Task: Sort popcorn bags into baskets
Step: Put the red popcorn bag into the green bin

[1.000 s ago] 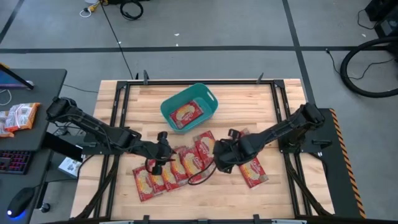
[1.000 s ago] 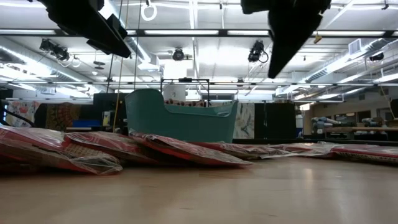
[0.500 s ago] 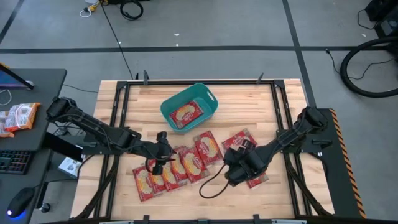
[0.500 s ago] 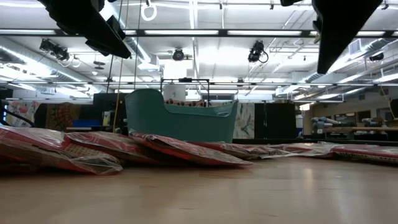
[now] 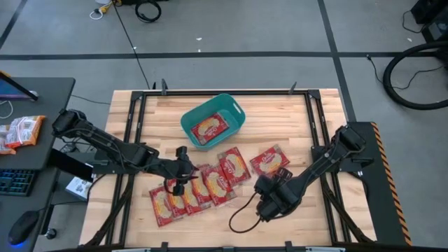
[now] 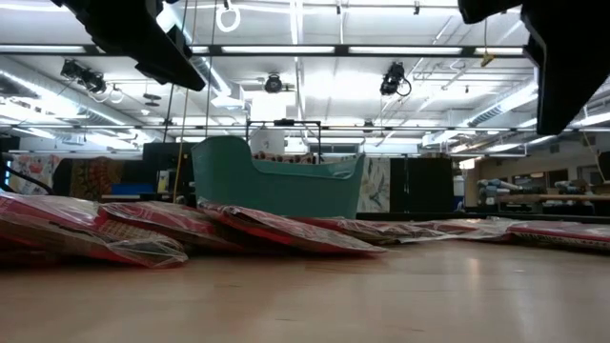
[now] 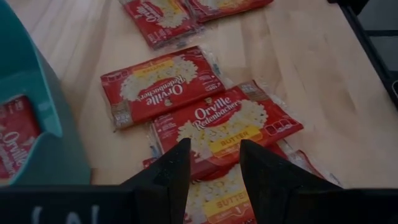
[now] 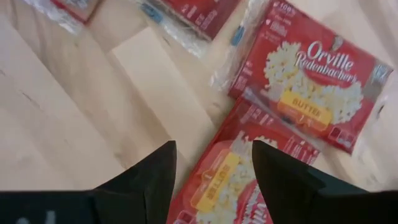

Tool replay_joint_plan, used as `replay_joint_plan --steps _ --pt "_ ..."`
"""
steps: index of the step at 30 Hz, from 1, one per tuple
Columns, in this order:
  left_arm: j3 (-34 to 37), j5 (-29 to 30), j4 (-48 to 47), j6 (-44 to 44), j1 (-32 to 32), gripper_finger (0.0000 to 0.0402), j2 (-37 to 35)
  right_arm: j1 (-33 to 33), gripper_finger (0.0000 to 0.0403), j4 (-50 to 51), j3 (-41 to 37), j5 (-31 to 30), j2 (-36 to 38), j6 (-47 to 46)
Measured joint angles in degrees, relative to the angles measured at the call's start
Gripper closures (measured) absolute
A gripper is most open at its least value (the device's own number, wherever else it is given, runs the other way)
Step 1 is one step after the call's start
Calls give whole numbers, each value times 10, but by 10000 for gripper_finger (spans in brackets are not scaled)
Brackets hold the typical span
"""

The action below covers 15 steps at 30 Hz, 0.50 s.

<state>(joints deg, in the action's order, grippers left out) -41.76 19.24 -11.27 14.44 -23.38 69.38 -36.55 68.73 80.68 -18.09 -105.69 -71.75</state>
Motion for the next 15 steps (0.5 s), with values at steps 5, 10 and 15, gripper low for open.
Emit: replay_joint_plan --steps 5,10,15 --pt "0 7 2 -19 1 258 0 -17 187 0 0 0 -2 -44" --pt "0 10 2 -35 4 258 0 -22 187 -2 -13 15 -17 -88" --pt "0 21 2 -52 5 258 0 -19 187 5 -3 64 -82 -90"
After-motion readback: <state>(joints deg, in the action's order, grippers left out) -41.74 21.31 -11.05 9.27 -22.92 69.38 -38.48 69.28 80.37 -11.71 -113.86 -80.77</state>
